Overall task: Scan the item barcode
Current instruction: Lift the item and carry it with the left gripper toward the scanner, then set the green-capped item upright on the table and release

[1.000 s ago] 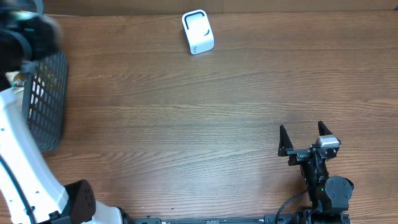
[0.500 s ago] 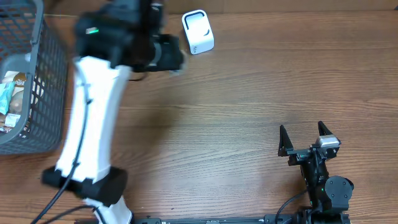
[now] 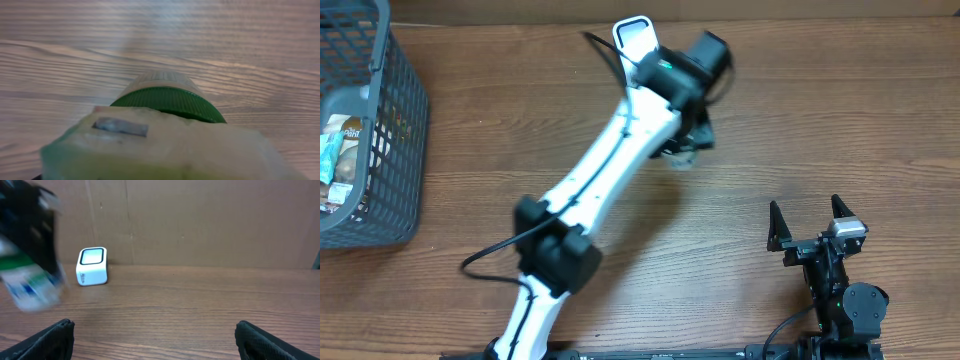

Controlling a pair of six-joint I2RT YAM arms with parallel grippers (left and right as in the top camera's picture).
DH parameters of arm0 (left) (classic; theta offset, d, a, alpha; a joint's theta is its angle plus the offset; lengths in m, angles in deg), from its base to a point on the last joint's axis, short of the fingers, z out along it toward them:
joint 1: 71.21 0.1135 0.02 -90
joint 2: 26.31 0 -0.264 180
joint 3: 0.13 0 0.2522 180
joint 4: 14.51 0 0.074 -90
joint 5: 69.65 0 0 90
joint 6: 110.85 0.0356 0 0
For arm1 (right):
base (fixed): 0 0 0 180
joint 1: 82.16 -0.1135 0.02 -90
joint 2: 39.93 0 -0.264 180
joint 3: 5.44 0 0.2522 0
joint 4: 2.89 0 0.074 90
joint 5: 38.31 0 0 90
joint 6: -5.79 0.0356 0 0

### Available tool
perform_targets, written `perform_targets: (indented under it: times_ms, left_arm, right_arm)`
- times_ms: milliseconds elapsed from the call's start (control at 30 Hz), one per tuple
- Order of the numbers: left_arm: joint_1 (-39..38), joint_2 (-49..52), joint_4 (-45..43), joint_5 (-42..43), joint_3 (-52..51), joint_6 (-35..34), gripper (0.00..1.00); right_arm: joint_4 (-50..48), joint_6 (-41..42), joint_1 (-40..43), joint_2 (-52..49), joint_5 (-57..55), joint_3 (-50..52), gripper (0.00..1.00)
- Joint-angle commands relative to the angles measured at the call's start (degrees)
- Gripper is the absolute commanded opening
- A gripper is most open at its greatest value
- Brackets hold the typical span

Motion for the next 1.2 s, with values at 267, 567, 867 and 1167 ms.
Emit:
perform_targets:
  times_ms: [267, 567, 867, 1167]
  left_arm:
    - [-7.69, 7.56, -5.92, -9.68, 0.13, -11.37, 0.26]
    - [-9.68, 13.07, -9.49, -9.11, 0.11, -12.72, 0.28]
    - [-9.70, 14.21, -10.58, -9.25, 0.11, -12.70, 0.51]
    - [-10.14, 14.36, -9.88, -9.09, 0.11, -10.08, 1.00]
  right_arm:
    - [-0.17, -0.04, 0.13, 0.50, -0.57, 0.61, 1.00]
    - [-0.17, -0.04, 0.13, 0.50, -0.57, 0.61, 1.00]
    - [-0.17, -0.04, 0.13, 0.50, -0.57, 0.61, 1.00]
    - [-0.17, -0.04, 0.13, 0.50, -0.57, 0.61, 1.00]
